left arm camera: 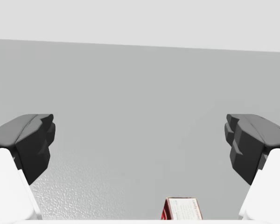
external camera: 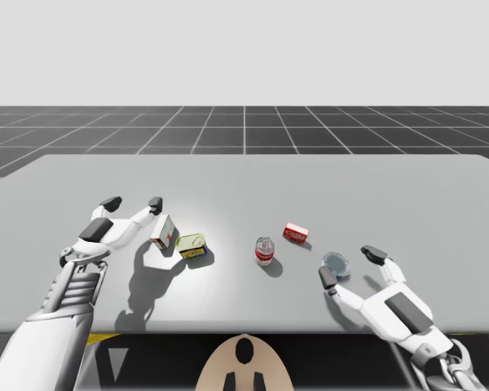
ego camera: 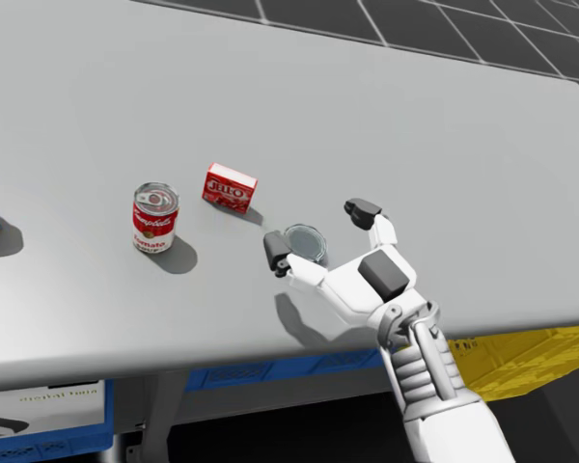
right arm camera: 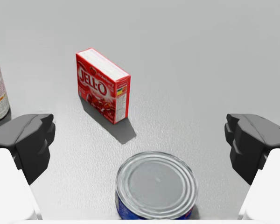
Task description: Lift the tuna fish can off the table.
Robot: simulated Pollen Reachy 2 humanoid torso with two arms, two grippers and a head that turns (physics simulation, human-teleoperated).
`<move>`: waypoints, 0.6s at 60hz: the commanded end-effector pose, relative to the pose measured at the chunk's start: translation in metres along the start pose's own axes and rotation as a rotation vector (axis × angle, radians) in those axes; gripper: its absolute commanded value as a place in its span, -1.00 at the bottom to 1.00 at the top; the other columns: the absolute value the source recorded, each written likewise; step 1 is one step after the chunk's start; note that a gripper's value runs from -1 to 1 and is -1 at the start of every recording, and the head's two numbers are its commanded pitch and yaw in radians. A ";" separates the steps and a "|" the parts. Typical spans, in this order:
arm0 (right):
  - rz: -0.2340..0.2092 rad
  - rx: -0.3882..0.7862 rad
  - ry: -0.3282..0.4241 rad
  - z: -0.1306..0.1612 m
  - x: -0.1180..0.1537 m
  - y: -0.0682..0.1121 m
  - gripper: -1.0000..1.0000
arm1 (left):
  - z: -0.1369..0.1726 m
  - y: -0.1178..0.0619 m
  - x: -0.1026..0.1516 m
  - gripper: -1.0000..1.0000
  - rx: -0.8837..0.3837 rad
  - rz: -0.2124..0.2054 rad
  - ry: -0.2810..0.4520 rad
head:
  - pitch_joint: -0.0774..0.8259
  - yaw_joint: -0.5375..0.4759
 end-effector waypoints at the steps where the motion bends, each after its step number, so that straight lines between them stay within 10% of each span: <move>1: -0.039 0.008 0.046 0.003 -0.027 0.000 -1.00 | 0.000 0.000 -0.001 -1.00 0.003 0.001 0.003 | 0.82 -0.69; 33: -0.087 0.010 0.135 -0.037 -0.063 -0.012 -1.00 | -0.001 0.001 -0.001 -1.00 0.006 0.000 0.001 | 0.83 -0.67; 35: -0.089 -0.009 0.128 -0.037 -0.064 -0.012 -0.61 | -0.001 0.001 -0.001 -1.00 0.006 -0.001 0.001 | 0.83 -0.67; 36: -0.103 -0.007 0.128 -0.036 -0.065 -0.012 0.24 | -0.001 0.001 -0.001 -1.00 0.006 -0.002 0.002 | 0.82 -0.68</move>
